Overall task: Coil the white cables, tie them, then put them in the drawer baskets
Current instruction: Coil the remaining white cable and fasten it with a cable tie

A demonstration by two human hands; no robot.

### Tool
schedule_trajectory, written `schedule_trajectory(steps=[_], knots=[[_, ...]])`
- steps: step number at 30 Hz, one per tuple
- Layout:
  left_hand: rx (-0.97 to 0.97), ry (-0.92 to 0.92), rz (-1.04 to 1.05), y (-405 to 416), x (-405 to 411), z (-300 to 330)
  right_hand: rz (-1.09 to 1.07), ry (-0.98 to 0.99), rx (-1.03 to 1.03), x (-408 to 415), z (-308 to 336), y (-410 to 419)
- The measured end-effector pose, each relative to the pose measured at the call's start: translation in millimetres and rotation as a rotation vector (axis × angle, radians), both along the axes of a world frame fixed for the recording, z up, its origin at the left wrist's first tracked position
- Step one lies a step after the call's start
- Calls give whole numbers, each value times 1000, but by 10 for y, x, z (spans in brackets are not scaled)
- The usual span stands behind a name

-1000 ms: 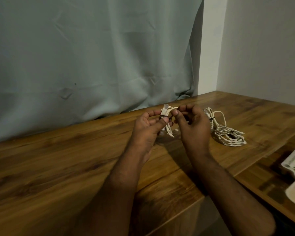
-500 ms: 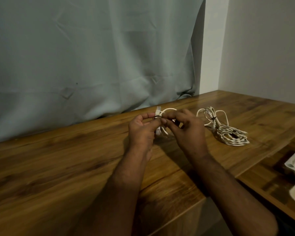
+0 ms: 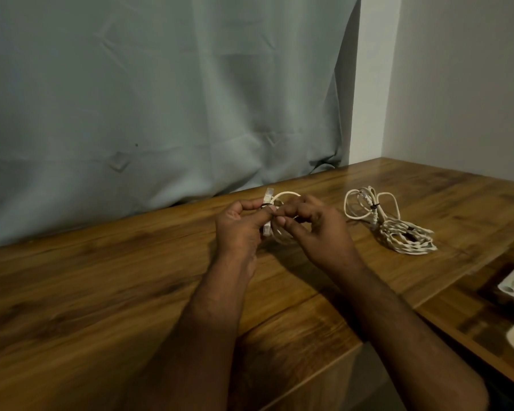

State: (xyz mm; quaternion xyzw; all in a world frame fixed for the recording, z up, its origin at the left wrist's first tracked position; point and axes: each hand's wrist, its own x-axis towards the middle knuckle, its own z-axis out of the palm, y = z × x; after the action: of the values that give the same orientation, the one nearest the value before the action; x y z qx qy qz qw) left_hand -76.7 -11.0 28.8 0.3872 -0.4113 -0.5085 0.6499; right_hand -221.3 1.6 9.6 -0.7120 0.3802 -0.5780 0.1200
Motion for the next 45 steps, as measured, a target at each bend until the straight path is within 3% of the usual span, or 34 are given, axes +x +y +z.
schedule_trajectory(steps=[8,22,45], knots=[[-37,-24,-181,-2,-27,-5,-89,-226,16,-54,-14,-19],[-92,-31,-153,-10,-79,-22,-236,-156,-25,-30,-4,14],[-124,-93,-134,36,-65,-28,-219,-103,-17,-53,5,27]])
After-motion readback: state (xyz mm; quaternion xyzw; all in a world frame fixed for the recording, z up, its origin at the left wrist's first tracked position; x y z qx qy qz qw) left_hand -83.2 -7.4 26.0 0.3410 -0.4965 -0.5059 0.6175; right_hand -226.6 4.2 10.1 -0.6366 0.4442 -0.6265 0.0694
